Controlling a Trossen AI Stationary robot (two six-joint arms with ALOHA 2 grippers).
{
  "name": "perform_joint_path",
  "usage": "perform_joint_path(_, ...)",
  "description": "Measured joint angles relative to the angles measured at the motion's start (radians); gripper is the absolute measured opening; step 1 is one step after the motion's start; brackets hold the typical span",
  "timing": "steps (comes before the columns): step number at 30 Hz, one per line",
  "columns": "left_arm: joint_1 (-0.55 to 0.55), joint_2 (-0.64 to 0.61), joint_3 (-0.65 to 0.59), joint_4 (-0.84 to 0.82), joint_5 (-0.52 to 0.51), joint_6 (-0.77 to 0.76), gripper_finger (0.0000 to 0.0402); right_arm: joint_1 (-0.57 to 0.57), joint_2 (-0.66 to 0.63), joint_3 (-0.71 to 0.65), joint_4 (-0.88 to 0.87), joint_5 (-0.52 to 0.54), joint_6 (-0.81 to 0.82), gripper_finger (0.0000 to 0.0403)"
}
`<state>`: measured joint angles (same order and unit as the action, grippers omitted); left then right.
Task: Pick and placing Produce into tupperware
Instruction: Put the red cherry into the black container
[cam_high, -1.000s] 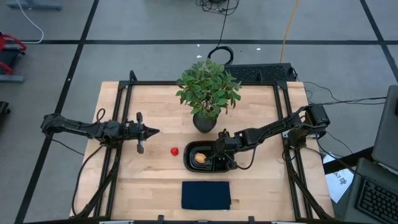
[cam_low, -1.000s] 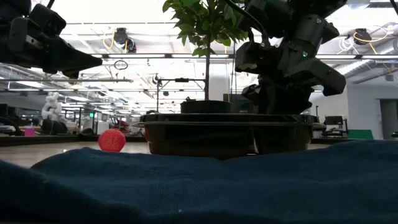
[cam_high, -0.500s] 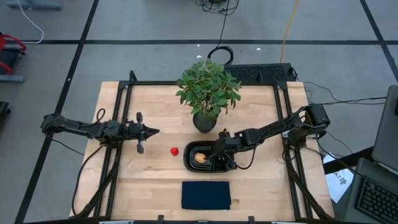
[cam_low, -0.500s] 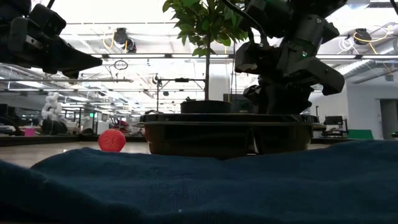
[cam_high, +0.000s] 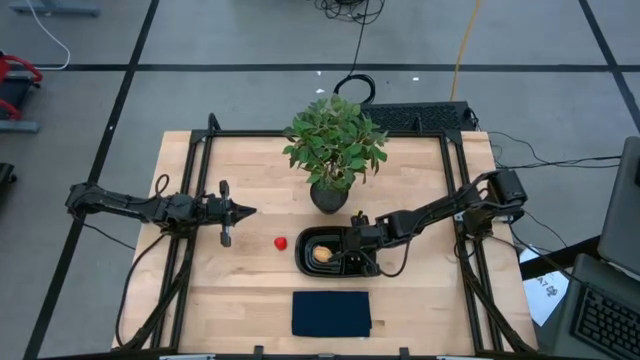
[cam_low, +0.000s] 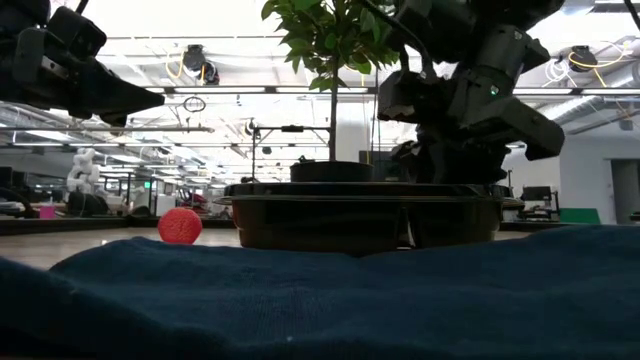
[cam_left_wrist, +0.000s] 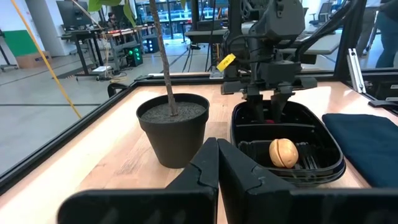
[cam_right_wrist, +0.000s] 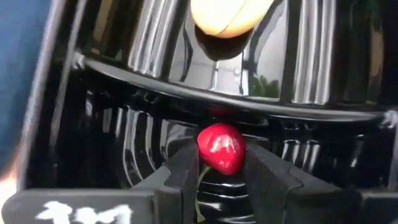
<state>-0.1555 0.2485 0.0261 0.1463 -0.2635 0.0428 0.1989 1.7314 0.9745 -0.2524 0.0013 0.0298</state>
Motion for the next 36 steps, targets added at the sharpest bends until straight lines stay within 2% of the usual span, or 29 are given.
perform_joint_path(18, 0.000, 0.000, 0.000, -0.002, 0.000, 0.000, 0.0001, 0.000, 0.001, 0.000, -0.003, -0.007, 0.015, 0.0106)
perform_joint_path(29, 0.000, 0.000, 0.000, -0.002, 0.000, 0.000, 0.0001, 0.000, 0.001, 0.000, -0.003, -0.008, 0.036, 0.0182)
perform_joint_path(36, 0.000, 0.000, 0.000, -0.011, 0.000, -0.004, 0.0001, -0.001, -0.034, 0.000, -0.014, -0.006, 0.036, 0.0181)
